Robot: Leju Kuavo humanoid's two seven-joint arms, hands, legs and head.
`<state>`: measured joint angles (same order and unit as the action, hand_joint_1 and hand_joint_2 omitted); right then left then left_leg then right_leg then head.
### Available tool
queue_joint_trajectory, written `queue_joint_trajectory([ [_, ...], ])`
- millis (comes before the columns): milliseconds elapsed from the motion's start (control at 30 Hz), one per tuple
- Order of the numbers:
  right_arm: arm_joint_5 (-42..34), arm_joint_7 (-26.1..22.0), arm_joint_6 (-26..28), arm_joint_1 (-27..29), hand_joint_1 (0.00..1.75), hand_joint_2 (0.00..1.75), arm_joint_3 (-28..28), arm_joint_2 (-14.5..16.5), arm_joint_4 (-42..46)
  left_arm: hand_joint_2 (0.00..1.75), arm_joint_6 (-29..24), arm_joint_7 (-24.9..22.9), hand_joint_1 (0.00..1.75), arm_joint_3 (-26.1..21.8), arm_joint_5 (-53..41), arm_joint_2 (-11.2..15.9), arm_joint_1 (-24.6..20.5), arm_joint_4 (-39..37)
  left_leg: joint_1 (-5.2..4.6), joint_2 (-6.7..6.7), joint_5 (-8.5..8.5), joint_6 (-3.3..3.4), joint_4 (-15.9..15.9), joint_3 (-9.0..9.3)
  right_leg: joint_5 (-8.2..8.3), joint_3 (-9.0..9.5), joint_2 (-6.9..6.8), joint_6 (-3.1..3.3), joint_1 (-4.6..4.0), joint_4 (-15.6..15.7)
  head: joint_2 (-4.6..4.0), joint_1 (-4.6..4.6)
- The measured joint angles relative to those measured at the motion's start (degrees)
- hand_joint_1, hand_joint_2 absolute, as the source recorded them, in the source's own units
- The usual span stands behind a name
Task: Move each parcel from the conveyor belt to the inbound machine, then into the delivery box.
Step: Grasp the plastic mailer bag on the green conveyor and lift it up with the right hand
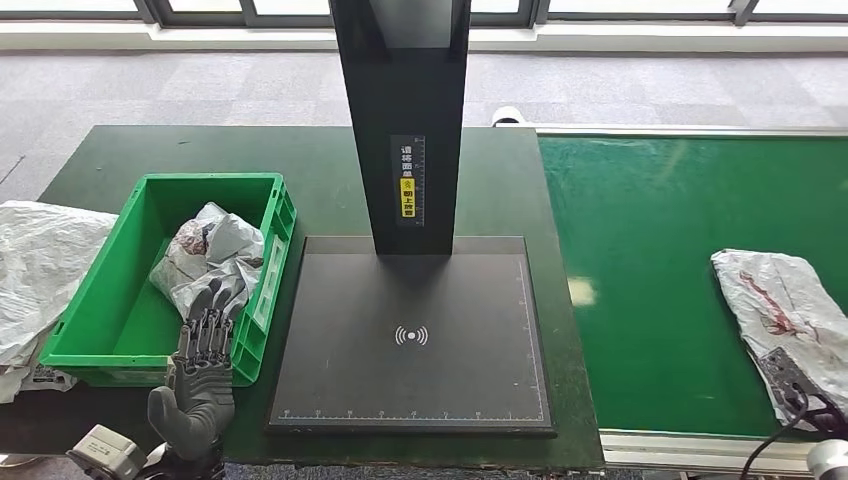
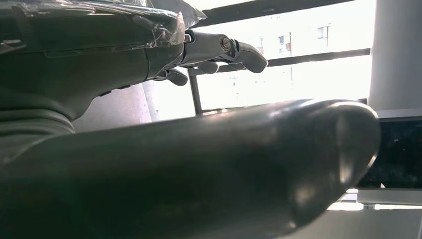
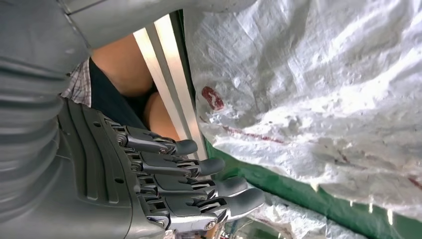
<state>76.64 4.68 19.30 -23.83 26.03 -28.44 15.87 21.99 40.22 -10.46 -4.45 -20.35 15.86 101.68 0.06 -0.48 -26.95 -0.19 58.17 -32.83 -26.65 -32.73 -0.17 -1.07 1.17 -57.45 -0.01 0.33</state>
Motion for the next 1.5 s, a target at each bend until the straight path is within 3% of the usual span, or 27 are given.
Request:
queue_joint_trajectory([
  [200, 3.04, 2.22, -7.14, -2.98, 0.0, 1.75, 0.0, 0.65, -0.02, 0.0, -0.48, 0.0, 0.0, -0.3, 0.47, 0.0, 0.24, 0.21, 0.01, 0.03, 0.0, 0.0, -0.01, -0.2, 0.0, 0.0, 0.01, 0.0, -0.01, 0.0, 0.0, -0.02],
  [467, 3.44, 0.85, -11.96, -3.24, 0.0, 1.75, 0.0, 4.27, -0.09, 0.0, -0.31, 0.0, 0.0, -1.22, 0.32, 0.0, 0.62, -0.27, 0.02, -0.03, 0.02, -0.01, -0.01, 0.05, 0.0, 0.0, -0.02, 0.01, -0.02, -0.02, 0.0, -0.02],
  [500, 3.49, 0.66, -12.27, -3.2, 0.28, 1.75, 0.0, 4.54, -0.09, 0.0, -0.3, 0.0, 0.0, -1.3, 0.22, 0.0, 0.62, -0.36, 0.02, -0.03, 0.02, -0.01, -0.01, 0.04, 0.0, 0.0, -0.02, 0.01, -0.02, -0.02, 0.01, -0.02],
  [600, 4.01, -0.07, -14.5, -3.2, 1.59, 1.75, 0.0, 5.25, -0.1, 0.0, -0.31, 0.0, 0.0, -1.46, -0.1, 0.0, 0.63, -0.59, 0.02, -0.02, 0.02, -0.01, -0.01, 0.04, -0.01, -0.01, 0.0, 0.01, -0.02, -0.02, 0.01, -0.02],
  [633, 4.38, -0.66, -15.77, -3.21, 1.75, 1.75, -0.01, 5.45, -0.11, 0.0, -0.31, 0.0, 0.0, -1.5, -0.16, 0.0, 0.64, -0.63, 0.03, -0.01, 0.01, -0.01, -0.01, 0.04, 0.0, 0.0, 0.01, 0.01, -0.03, -0.01, 0.01, -0.02],
  [767, 5.43, -3.01, -19.08, -3.6, 1.75, 1.75, -0.04, 5.73, -0.09, 0.0, -0.3, 0.0, 0.0, -1.68, -0.25, 0.0, 0.73, -0.67, 0.1, 0.08, -0.01, -0.02, 0.0, 0.11, 0.0, 0.05, 0.09, 0.01, -0.1, 0.04, -0.01, -0.01],
  [1000, 4.86, -4.41, -19.27, -4.14, 1.75, 1.75, -0.04, 5.69, -0.08, 0.0, -0.28, 0.0, 0.0, -1.89, -0.39, -0.01, 0.87, -0.99, 0.13, 0.25, -0.02, -0.03, 0.01, 0.34, 0.07, 0.2, 0.26, 0.04, -0.15, 0.07, 0.01, -0.02],
  [1500, 2.26, -10.04, -13.33, -2.6, 1.75, 1.75, 0.01, 5.58, -0.01, 0.0, -1.17, 0.0, 0.0, -1.84, -0.4, -0.33, 0.84, -1.8, 0.13, 0.21, -0.03, -0.05, 0.0, 0.31, 0.07, 0.18, 0.25, 0.06, -0.15, 0.06, 0.01, -0.01],
])
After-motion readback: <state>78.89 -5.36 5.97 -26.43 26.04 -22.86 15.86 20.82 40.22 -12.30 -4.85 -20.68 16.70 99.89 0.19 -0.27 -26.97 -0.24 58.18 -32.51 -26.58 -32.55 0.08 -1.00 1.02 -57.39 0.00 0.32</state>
